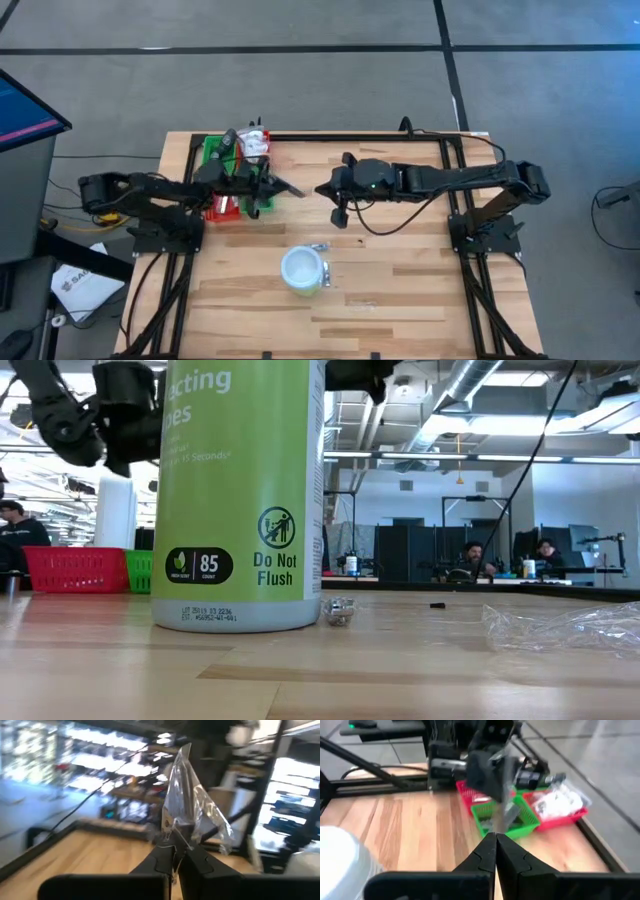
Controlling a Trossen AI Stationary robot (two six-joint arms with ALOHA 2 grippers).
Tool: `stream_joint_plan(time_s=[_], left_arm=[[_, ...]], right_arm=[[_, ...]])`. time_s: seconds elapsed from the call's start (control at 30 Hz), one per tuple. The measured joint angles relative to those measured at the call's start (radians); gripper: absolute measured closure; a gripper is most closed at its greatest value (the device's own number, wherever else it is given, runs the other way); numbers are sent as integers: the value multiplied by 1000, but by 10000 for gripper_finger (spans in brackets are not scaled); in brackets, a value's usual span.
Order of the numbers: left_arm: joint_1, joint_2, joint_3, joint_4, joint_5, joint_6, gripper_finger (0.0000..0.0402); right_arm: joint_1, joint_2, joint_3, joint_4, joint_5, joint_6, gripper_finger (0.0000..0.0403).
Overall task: Pick & Place Travel size toiletries
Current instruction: Put the black comb into the bottom green bin
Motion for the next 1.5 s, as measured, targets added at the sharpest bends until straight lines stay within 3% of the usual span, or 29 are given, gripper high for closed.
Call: stream_joint_plan(time_s=[0.1,0.37,0.6,0.8,1.0,1.5], left_arm=[[42,-88,-35,-138,-65,-24,400],[126,-359,-44,-745,-229,-17,400],[169,-533,-43,-1004,-264,0,399],[204,-608,-43,-1185,-286,0,399],[223,-613,-43,-1290,-307,0,398],[223,-612,-43,-1305,-312,0,377]], right_arm=[[1,2,0,-49,0,28,403],[1,23,-10,-115,0,67,403],[5,24,-11,-183,0,95,403],[15,28,-12,-241,0,141,403],[24,42,-67,-195,3,155,403],[23,43,-237,-62,3,232,403]])
